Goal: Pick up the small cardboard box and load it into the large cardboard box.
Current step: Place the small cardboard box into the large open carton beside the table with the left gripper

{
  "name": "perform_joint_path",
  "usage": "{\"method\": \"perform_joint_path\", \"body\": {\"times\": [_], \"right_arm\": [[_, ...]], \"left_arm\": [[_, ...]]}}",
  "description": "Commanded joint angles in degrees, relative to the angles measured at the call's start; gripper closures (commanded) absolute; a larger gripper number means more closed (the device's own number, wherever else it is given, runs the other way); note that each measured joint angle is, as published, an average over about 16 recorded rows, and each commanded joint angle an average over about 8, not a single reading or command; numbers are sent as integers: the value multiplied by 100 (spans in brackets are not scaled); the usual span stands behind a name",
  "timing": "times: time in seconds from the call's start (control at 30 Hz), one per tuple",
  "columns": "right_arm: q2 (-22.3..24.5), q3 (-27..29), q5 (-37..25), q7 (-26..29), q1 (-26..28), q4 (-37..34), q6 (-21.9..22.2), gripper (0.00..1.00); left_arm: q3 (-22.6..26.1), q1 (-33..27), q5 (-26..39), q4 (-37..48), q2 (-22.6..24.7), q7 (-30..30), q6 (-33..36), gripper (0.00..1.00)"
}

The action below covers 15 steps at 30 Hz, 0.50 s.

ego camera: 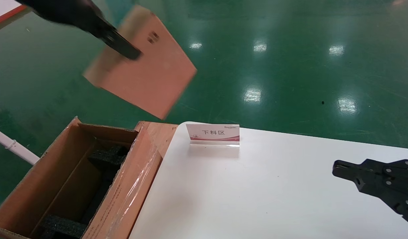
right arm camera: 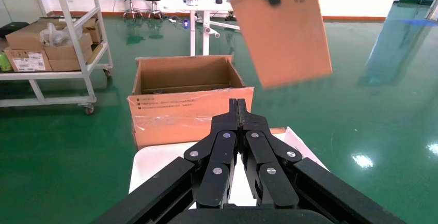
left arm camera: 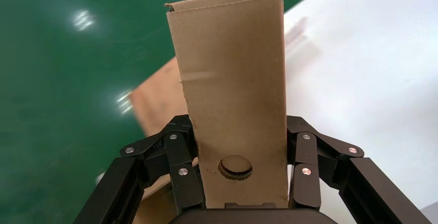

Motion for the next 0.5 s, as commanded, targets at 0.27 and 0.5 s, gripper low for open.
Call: {"method": "perform_joint_path", "body": {"times": [0.27, 0.5], "right_arm": [[1, -3, 2, -2, 1, 0, 1, 0], [2, -6, 4, -3, 1, 0, 2, 0]], "left_arm": [[955, -644, -3, 941, 253, 721, 450, 100], [2267, -815, -491, 912, 118, 954, 448, 100]]}}
